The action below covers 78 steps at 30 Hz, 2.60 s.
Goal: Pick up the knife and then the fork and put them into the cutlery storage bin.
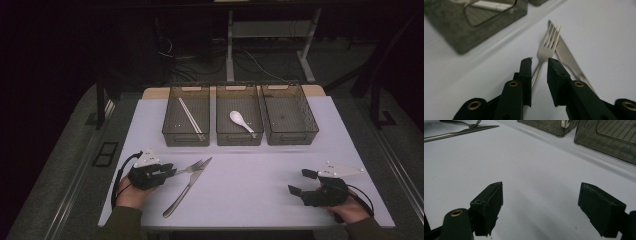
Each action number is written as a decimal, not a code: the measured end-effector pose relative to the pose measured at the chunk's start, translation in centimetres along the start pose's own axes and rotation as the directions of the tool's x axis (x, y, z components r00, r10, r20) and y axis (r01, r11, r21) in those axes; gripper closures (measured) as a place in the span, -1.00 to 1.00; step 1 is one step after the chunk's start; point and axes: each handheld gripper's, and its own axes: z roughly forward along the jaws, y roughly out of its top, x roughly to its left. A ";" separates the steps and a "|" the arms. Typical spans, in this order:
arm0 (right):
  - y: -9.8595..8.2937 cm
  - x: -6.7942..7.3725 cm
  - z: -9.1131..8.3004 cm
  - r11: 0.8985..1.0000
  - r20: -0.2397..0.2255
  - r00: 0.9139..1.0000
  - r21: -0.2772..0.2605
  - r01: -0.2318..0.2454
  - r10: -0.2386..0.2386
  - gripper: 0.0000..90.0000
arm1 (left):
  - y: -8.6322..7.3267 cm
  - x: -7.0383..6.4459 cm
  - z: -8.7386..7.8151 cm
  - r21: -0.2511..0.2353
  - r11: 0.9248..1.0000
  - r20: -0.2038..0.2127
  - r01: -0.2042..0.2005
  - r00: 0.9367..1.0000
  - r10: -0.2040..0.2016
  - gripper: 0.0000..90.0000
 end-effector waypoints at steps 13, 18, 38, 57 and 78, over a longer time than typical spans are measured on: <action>0.0 -0.1 0.1 1.000 0.000 1.000 0.003 -0.004 0.004 -0.56 | 2.5 1.3 4.3 0.046 0.999 0.108 0.012 0.994 -0.017 0.24; 0.0 -0.1 0.0 1.000 0.001 1.000 0.000 -0.002 0.002 -0.56 | 2.6 0.9 4.7 0.083 0.996 0.108 -0.019 0.994 0.010 0.21; 0.0 0.0 0.1 1.000 -0.003 1.000 0.005 0.006 -0.006 -0.55 | 0.2 1.6 3.3 0.155 0.980 0.118 -0.121 0.988 0.103 0.80; 1.0 -0.6 -0.6 0.996 -0.088 0.992 0.040 -0.082 0.086 -0.62 | 1.5 0.8 2.0 0.069 0.995 0.110 -0.076 0.992 0.069 0.90; 3.6 0.4 0.4 0.993 -0.181 0.977 -0.016 -0.120 0.115 -0.29 | 7.2 -5.5 3.1 -0.078 0.992 0.132 -0.101 0.985 0.110 0.90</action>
